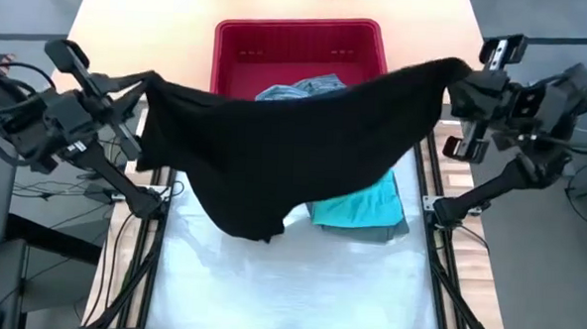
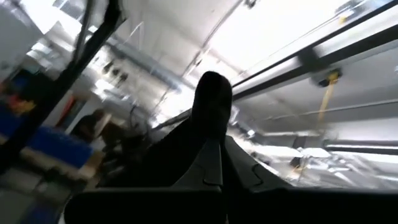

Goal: Fold Laundry from Bin
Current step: Fold the black shirt

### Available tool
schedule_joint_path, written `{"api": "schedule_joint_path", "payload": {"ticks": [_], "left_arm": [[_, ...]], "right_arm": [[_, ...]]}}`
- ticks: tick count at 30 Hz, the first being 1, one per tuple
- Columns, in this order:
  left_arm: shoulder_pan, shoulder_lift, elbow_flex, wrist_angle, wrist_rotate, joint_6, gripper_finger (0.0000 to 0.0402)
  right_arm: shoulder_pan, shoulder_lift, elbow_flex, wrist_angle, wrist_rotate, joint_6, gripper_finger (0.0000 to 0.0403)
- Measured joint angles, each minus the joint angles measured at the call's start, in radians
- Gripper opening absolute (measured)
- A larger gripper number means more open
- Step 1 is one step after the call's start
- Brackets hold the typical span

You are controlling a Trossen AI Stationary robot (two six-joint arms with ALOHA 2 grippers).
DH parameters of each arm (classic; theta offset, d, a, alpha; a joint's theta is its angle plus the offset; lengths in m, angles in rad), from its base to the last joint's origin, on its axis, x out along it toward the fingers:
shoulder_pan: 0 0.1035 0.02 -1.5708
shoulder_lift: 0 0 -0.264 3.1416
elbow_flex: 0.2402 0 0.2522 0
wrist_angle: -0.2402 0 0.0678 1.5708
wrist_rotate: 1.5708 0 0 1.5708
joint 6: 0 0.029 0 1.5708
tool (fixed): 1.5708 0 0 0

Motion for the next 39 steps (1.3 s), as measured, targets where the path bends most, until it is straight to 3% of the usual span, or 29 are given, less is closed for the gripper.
{"api": "schedule_joint_path", "payload": {"ticks": [6, 12, 15, 20, 22, 25, 29, 33, 39], "left_arm": [[-0.026, 0.054, 0.053, -0.135, -0.005, 0.026, 0.0000], [-0.056, 0.100, 0.085, -0.378, -0.061, -0.131, 0.0000], [-0.054, 0.127, 0.084, -0.630, -0.081, -0.337, 0.0000], [-0.030, 0.168, 0.082, -1.045, -0.034, -0.832, 0.0000], [-0.037, 0.173, 0.084, -1.209, 0.072, -1.073, 0.0000], [-0.045, 0.193, 0.083, -1.399, 0.339, -1.412, 0.0000], [-0.055, 0.236, 0.083, -1.563, 0.650, -1.717, 0.0000], [-0.110, 0.280, 0.017, -1.532, 0.927, -1.858, 0.0000], [-0.179, 0.372, -0.154, -1.522, 1.085, -1.969, 0.0000]], "right_arm": [[0.079, 0.023, 0.072, -0.230, 0.035, 0.001, 0.0017], [0.234, -0.023, 0.085, -0.392, 0.061, 0.107, 0.0017], [0.330, -0.032, 0.085, -0.492, 0.146, 0.170, 0.0017], [0.493, -0.015, 0.084, -0.590, 0.246, 0.263, 0.0017], [0.553, 0.001, 0.083, -0.666, 0.267, 0.333, 0.0017], [0.629, 0.031, 0.079, -0.796, 0.298, 0.503, 0.0017], [0.704, 0.075, 0.005, -0.878, 0.345, 0.734, 0.0017], [0.740, 0.138, -0.149, -0.886, 0.370, 0.986, 0.0017], [0.769, 0.245, -0.428, -0.829, 0.361, 1.463, 0.0017]]}}
